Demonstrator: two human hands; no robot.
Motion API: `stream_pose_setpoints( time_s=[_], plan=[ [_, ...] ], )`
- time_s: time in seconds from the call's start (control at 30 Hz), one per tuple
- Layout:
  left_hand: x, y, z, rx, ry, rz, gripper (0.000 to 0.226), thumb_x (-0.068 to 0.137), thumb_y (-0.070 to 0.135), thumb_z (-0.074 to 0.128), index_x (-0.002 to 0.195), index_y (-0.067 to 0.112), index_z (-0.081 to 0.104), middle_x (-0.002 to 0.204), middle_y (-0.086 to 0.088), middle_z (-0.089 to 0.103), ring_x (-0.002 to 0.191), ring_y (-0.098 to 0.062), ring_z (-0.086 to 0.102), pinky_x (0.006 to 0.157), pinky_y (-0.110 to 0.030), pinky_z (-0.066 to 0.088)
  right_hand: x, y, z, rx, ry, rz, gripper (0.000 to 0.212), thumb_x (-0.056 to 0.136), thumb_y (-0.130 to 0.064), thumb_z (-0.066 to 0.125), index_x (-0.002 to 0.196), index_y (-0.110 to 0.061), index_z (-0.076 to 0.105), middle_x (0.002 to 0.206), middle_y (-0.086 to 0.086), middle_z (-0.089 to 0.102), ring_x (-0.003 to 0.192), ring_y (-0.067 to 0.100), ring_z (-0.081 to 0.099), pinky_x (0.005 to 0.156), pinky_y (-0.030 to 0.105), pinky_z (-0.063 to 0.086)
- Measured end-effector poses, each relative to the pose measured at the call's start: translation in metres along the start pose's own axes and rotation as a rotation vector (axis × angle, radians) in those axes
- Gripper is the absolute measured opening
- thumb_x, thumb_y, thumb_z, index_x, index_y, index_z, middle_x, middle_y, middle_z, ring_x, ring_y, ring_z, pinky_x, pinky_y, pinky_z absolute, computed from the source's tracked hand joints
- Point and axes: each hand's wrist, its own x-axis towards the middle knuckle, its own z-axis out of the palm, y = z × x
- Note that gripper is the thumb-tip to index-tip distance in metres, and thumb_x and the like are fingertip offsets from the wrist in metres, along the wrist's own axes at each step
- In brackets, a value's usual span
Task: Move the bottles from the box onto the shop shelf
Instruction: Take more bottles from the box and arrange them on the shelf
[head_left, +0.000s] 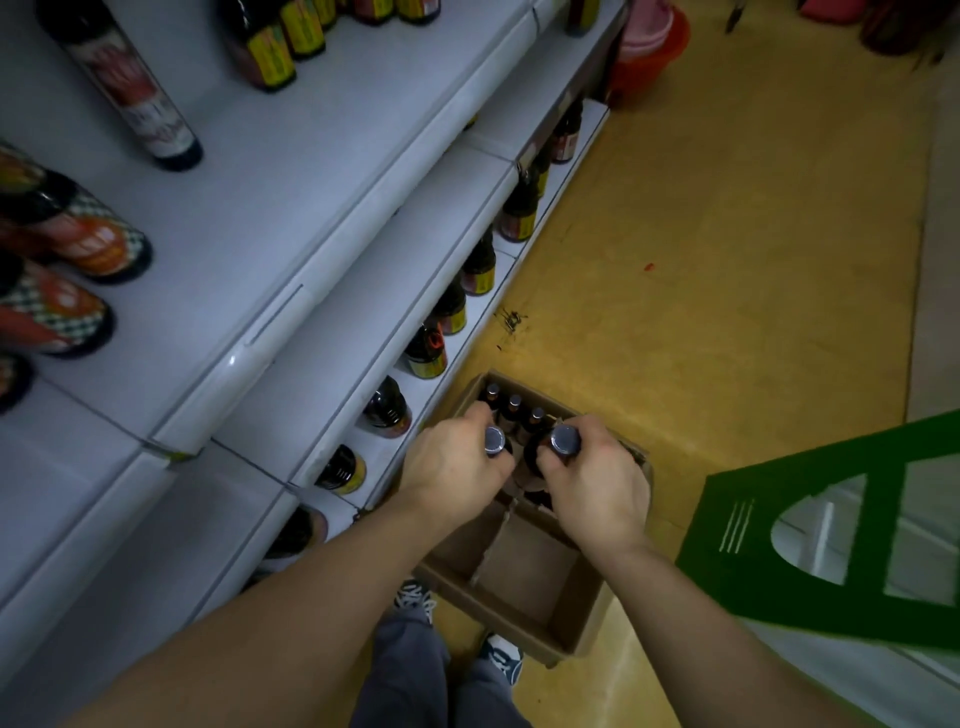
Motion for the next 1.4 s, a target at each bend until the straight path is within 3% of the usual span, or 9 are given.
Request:
stream_pose_setpoints(
  time_s=[0.1, 0.27, 0.4, 0.6, 0.8, 1.07, 1.27, 1.4],
  plan=[
    [-0.017, 0.014, -0.023, -0.034, 0.016, -0.012, 0.023, 0.087, 0.039, 0.064, 0.09, 0.024, 0.046, 0.077, 0.005, 0.059, 0.076, -0.025, 0.059, 0.061, -0.034, 0.04, -0.012, -0.012, -0.026, 0.017, 0.022, -0.027, 0.016, 0.092, -0.039, 0.066, 0.098, -0.035, 0.051, 0.085, -0.014, 0.063, 0.08, 0.018, 0.063, 0.067, 0.034, 0.048],
    [-0.04, 0.028, -0.056, -0.111, 0.073, -0.038, 0.02, 0.083, 0.037, 0.063, 0.088, 0.023, 0.05, 0.078, 0.001, 0.064, 0.077, -0.027, 0.063, 0.068, -0.043, 0.055, -0.028, -0.031, -0.065, 0.035, 0.056, -0.074, 0.016, 0.091, -0.043, 0.064, 0.096, -0.036, 0.051, 0.083, -0.012, 0.065, 0.075, 0.018, 0.066, 0.069, 0.039, 0.056],
    [-0.055, 0.041, -0.081, -0.149, 0.143, -0.038, 0.021, 0.081, 0.039, 0.065, 0.086, 0.025, 0.05, 0.074, 0.005, 0.061, 0.072, -0.024, 0.061, 0.065, -0.043, 0.055, -0.038, -0.046, -0.094, 0.057, 0.069, -0.116, 0.018, 0.09, -0.042, 0.067, 0.096, -0.03, 0.055, 0.084, -0.01, 0.063, 0.079, 0.02, 0.063, 0.071, 0.041, 0.055],
    [-0.076, 0.068, -0.127, -0.18, 0.257, -0.022, 0.023, 0.081, 0.037, 0.07, 0.088, 0.022, 0.054, 0.073, 0.005, 0.06, 0.067, -0.014, 0.057, 0.057, -0.034, 0.047, -0.053, -0.075, -0.137, 0.063, 0.082, -0.195, 0.022, 0.089, -0.042, 0.068, 0.089, -0.027, 0.053, 0.077, -0.009, 0.06, 0.071, 0.017, 0.06, 0.066, 0.041, 0.054],
    [-0.09, 0.081, -0.169, -0.23, 0.313, -0.031, 0.021, 0.077, 0.039, 0.068, 0.083, 0.026, 0.052, 0.071, 0.003, 0.061, 0.065, -0.022, 0.061, 0.053, -0.037, 0.048, -0.059, -0.106, -0.175, 0.08, 0.093, -0.298, 0.017, 0.086, -0.039, 0.068, 0.089, -0.029, 0.054, 0.076, -0.011, 0.06, 0.071, 0.013, 0.059, 0.066, 0.038, 0.052],
    [-0.117, 0.083, -0.211, -0.201, 0.408, -0.109, 0.024, 0.074, 0.043, 0.066, 0.082, 0.026, 0.051, 0.077, 0.003, 0.061, 0.077, -0.023, 0.061, 0.065, -0.04, 0.055, -0.068, -0.147, -0.198, 0.114, 0.024, -0.428, 0.017, 0.082, -0.038, 0.07, 0.084, -0.031, 0.056, 0.074, -0.01, 0.061, 0.07, 0.016, 0.057, 0.058, 0.033, 0.039],
    [-0.147, 0.067, -0.231, -0.225, 0.457, -0.169, 0.021, 0.074, 0.039, 0.067, 0.082, 0.026, 0.053, 0.075, 0.005, 0.061, 0.072, -0.019, 0.059, 0.063, -0.041, 0.054, -0.086, -0.174, -0.198, 0.165, -0.016, -0.509, 0.018, 0.077, -0.038, 0.072, 0.078, -0.032, 0.055, 0.07, -0.011, 0.06, 0.065, 0.013, 0.055, 0.055, 0.03, 0.034],
    [-0.172, 0.053, -0.246, -0.227, 0.517, -0.201, 0.021, 0.074, 0.041, 0.067, 0.081, 0.027, 0.052, 0.074, 0.005, 0.061, 0.071, -0.016, 0.058, 0.061, -0.039, 0.051, -0.103, -0.193, -0.197, 0.168, -0.05, -0.567, 0.016, 0.078, -0.037, 0.073, 0.08, -0.031, 0.058, 0.069, -0.008, 0.062, 0.063, 0.016, 0.057, 0.054, 0.031, 0.039]
  ],
)
